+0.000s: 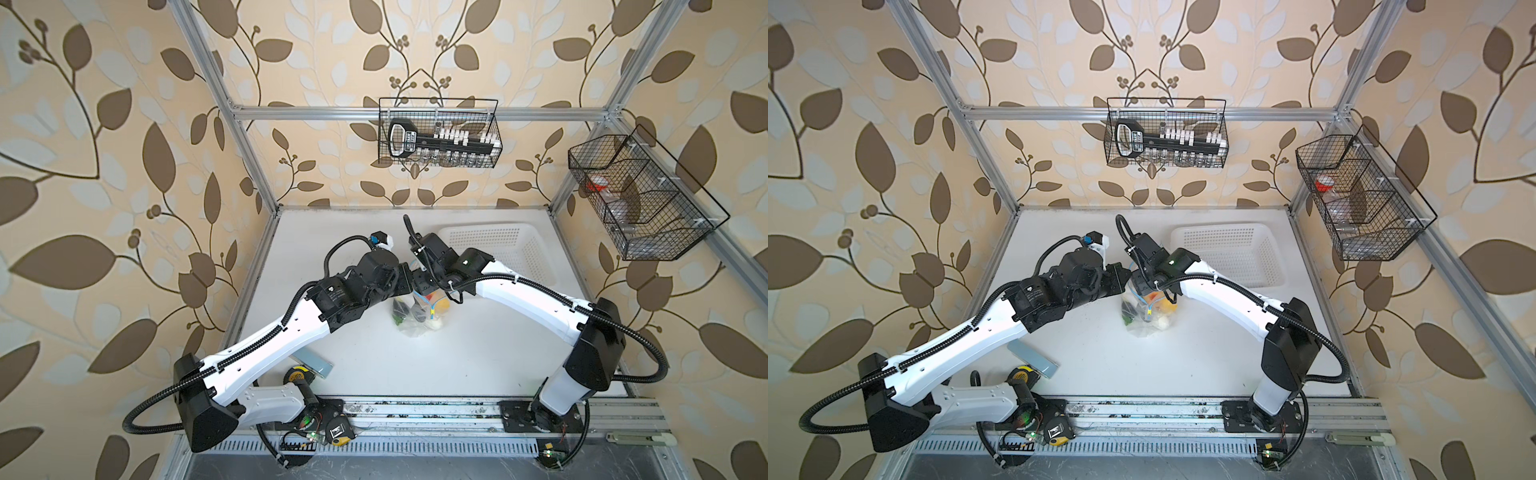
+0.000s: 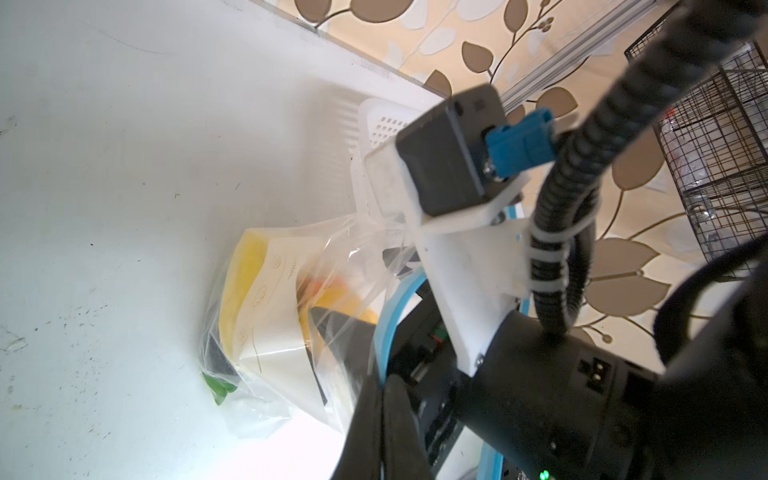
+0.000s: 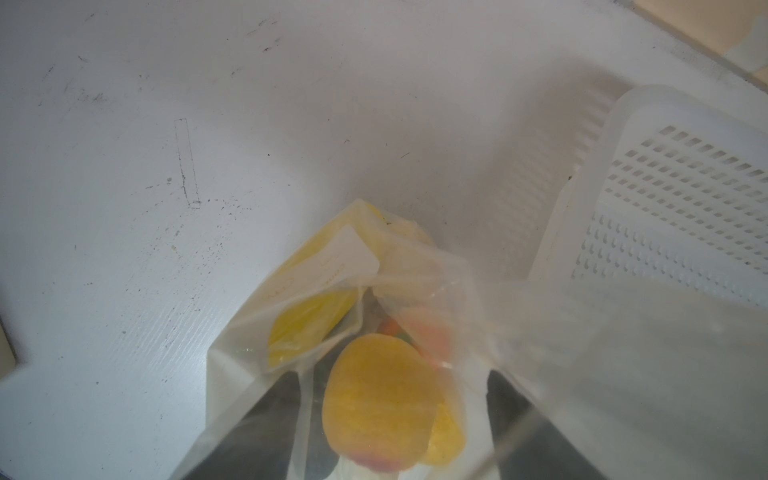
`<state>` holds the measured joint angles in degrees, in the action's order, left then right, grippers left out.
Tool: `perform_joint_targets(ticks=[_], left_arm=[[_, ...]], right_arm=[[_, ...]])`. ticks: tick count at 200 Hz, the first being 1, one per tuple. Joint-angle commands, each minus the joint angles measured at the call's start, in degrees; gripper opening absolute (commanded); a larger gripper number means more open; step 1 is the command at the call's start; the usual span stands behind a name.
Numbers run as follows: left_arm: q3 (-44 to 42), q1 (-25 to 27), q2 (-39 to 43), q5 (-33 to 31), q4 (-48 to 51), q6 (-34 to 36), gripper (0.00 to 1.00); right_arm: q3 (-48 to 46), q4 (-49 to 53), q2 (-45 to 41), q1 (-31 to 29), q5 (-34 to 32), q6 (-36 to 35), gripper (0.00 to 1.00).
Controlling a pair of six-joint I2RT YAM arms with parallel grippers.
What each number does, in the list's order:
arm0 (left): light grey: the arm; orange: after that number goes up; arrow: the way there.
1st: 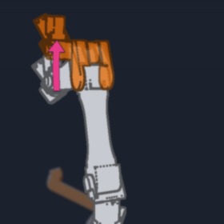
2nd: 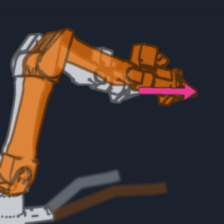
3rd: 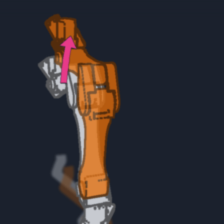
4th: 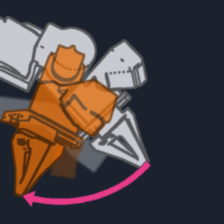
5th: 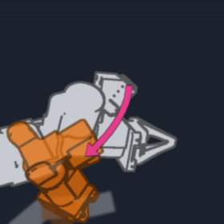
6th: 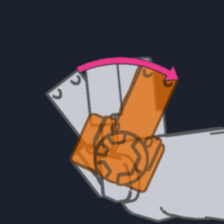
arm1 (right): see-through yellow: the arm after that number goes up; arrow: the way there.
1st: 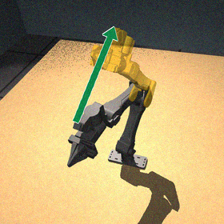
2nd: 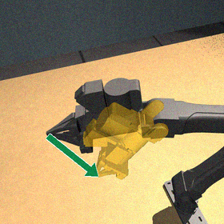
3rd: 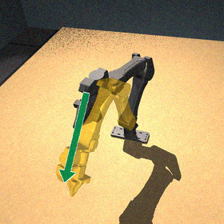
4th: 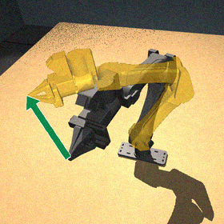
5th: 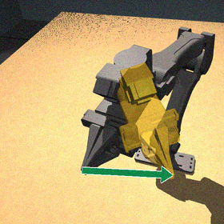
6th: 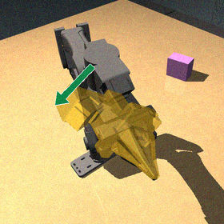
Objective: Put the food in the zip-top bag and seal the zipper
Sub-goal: 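Open the right gripper to release the mango and raise it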
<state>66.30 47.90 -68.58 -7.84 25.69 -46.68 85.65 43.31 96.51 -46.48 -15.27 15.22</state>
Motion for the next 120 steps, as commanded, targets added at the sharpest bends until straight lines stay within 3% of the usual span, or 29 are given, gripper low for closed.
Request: perform_joint_targets(ticks=[1, 74, 120], left_arm=[[0.72, -0.16, 0.81, 0.55, -1.83, 0.04, 0.0], [1.61, -0.17, 1.43, 0.61, -1.48, 0.3, 0.0], [3.39, -0.18, 1.08, 0.2, 0.17, 1.27, 0.0]], right_arm=[[0.63, 0.01, -1.44, -0.36, 0.15, -0.37, 0.73], [7.28, 4.68, -9.15, -0.79, -4.49, 0.33, 0.71], [6.19, 4.87, -14.51, -0.45, -6.27, 1.11, 0.7]])
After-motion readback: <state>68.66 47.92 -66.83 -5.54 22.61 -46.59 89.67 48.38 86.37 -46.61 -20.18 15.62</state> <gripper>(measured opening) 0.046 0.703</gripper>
